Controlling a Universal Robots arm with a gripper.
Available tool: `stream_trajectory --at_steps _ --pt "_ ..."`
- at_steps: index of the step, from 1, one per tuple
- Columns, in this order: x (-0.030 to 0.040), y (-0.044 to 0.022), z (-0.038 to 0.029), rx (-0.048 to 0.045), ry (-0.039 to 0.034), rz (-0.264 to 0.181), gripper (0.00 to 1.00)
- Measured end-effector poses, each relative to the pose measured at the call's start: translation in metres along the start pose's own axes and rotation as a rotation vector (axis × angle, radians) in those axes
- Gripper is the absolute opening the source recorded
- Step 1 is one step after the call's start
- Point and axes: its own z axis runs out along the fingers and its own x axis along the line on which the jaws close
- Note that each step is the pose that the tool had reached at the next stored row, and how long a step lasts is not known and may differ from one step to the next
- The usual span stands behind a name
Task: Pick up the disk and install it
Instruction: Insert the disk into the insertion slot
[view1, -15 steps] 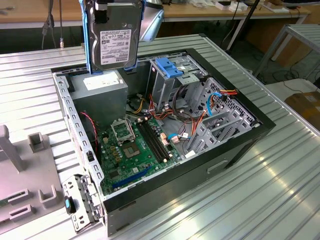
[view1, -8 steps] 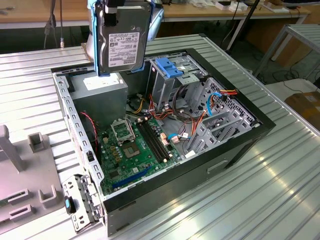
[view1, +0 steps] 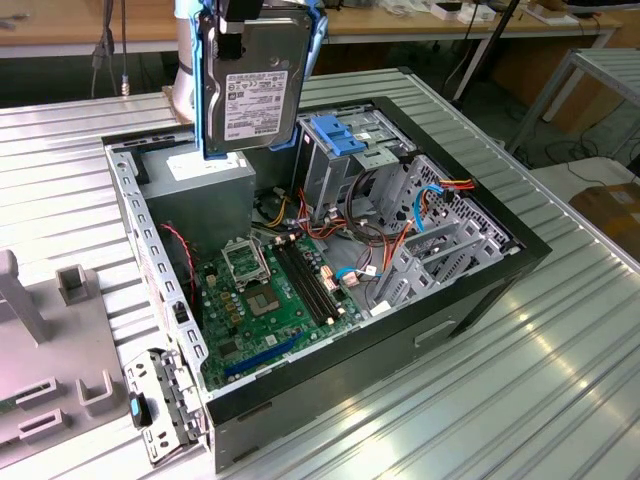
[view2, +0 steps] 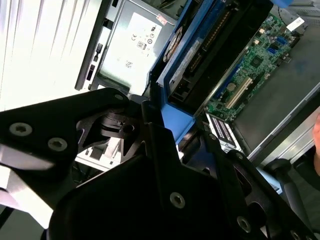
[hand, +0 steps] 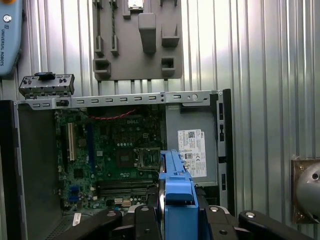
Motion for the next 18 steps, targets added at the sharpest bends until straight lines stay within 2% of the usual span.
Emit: stream_trajectory --at_steps 10,18 --pt "0.0001 -0.0002 0.0 0.0 -0.0001 0.0 0.37" --pt "0.0175 -0.001 -0.0002 0.0 -0.0001 0.0 0.37"
